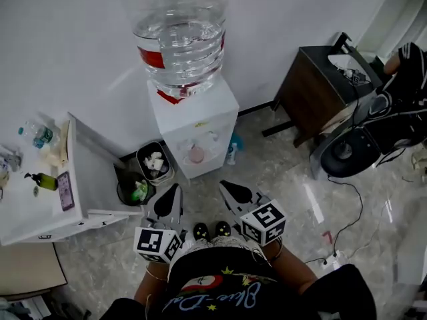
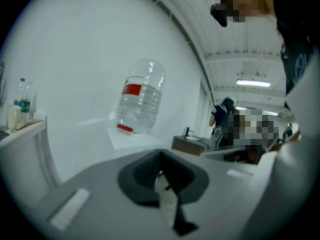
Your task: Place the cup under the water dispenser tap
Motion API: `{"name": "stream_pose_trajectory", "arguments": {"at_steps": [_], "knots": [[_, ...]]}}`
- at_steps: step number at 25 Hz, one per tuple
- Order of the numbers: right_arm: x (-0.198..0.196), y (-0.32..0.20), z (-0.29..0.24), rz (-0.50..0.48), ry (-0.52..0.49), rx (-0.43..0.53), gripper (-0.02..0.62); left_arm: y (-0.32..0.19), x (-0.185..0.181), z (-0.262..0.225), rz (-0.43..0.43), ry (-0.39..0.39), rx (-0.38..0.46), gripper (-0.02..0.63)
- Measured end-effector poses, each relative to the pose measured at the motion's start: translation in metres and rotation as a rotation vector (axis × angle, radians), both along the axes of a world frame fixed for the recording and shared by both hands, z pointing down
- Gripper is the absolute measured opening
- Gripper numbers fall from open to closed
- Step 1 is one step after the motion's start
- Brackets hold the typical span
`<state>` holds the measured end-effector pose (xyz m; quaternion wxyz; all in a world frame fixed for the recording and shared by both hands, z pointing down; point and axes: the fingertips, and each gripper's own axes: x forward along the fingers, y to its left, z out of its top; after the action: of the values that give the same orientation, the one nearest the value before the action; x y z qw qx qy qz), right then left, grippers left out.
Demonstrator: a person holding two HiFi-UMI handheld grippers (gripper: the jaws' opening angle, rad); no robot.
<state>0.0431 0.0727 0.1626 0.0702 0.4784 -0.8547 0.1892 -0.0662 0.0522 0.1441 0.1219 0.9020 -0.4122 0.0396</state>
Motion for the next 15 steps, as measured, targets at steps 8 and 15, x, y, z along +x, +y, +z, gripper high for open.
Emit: {"name": "stream_pose_trajectory", "arguments": {"at_steps": [8,15], "knots": [[-0.002,0.022,-0.028,-0.018,-0.007,0.066,0.015,0.025,0.015,-0.016,0.049,0.005,0.036,-0.006],[-0.011,0.031,-0.028,-0.076,-0.069,0.048,0.015,0.034,0.013,-0.017,0.047,-0.065,0.051,-0.006]]}}
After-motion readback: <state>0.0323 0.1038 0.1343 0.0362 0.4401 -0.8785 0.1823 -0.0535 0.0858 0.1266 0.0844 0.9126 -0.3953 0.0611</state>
